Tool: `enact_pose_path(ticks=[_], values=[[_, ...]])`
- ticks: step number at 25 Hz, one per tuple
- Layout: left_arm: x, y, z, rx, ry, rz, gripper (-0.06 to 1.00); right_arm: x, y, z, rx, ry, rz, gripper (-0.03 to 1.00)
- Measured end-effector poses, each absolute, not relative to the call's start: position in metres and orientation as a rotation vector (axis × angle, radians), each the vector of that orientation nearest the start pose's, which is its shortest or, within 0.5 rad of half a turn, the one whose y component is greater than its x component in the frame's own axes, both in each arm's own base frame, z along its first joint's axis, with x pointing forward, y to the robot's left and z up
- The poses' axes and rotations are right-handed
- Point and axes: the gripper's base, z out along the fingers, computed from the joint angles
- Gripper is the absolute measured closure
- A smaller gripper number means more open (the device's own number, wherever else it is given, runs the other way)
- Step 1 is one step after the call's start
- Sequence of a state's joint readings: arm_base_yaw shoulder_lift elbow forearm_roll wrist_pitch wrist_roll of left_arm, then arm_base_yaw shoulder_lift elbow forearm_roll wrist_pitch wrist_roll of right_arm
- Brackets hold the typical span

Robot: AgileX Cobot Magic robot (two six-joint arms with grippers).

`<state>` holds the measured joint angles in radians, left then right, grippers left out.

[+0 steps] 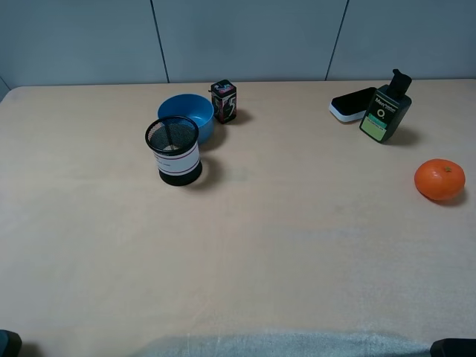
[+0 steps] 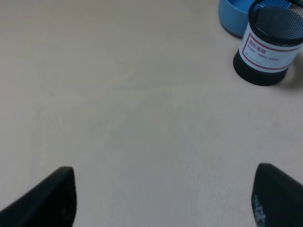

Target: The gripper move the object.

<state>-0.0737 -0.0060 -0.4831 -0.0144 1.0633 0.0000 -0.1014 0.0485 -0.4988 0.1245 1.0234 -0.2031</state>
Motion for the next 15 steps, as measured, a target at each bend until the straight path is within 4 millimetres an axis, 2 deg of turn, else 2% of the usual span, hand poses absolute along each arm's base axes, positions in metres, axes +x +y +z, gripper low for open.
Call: enact_pose_path(ticks=[4,15], values=[[-0.0041,-0.0008,0.2723,0.076,2.057,-0.063,0.19,-0.0031,0.0094,0.2804,-0.105,1.998,-0.057,0.34],[-0.0041,-0.0008,0.2723,0.076,2.057,-0.063,0.19,-0.0035,0.0089,0.2803,-0.105,1.996,-0.066,0.34]])
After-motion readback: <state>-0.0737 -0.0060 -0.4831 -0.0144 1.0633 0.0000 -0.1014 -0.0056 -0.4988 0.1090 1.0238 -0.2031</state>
